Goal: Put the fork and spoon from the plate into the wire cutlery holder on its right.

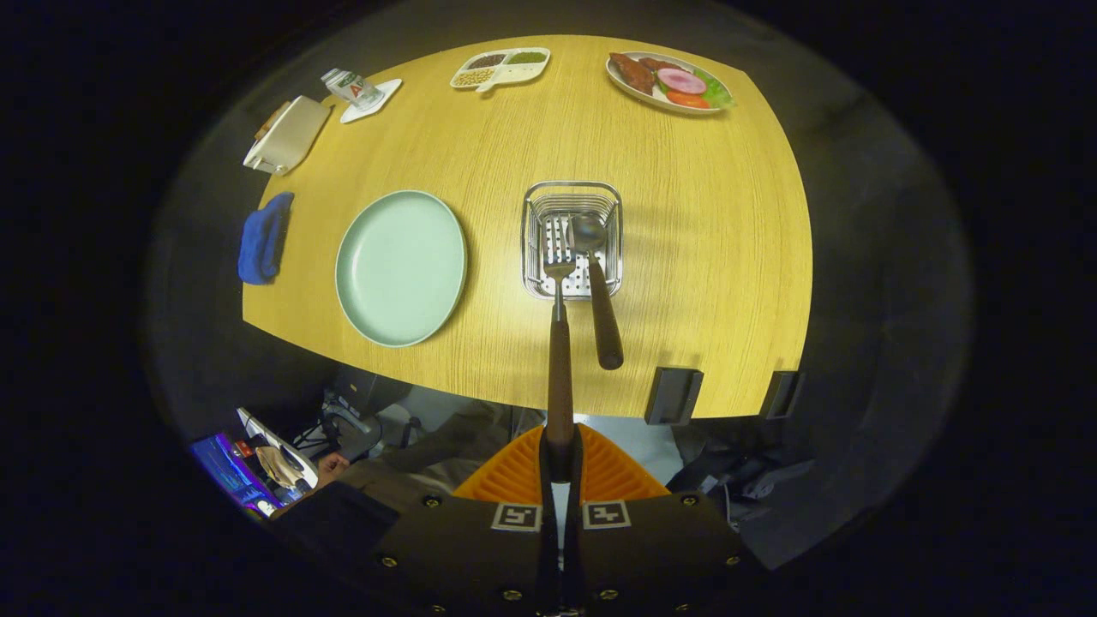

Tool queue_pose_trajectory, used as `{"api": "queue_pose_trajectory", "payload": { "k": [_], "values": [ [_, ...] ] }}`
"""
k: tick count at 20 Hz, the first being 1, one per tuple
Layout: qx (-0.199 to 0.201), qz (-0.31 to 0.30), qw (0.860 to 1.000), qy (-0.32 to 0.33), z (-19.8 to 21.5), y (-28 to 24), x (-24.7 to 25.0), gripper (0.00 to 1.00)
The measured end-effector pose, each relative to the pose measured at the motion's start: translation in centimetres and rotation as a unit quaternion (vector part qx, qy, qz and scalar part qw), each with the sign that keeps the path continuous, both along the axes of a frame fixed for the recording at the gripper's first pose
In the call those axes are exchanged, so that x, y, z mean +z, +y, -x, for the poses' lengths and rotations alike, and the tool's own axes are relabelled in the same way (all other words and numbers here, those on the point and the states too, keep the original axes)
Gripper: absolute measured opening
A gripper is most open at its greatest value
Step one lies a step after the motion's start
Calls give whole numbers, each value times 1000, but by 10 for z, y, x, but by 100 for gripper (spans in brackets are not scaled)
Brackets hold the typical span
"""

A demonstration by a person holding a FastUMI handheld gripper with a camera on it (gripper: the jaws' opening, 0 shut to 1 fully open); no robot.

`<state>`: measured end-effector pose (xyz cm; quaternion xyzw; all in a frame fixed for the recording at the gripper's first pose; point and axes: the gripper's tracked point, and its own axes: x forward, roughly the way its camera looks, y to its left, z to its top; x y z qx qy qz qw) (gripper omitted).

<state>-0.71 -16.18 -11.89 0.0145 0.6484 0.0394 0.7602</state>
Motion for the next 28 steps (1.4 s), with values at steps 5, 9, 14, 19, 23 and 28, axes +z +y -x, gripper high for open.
{"api": "queue_pose_trajectory", "payload": {
  "k": [5,9,14,19,23,28],
  "values": [
    [13,24,999,46,-12,-4,0,4],
    [28,36,996,73,-25,0,1,3],
    [32,42,993,103,-34,0,-6,3],
    [34,41,992,115,-39,0,-7,3],
    [28,35,995,85,-47,-2,-1,12],
    [39,65,997,-6,-46,-15,24,34]
  ]
}}
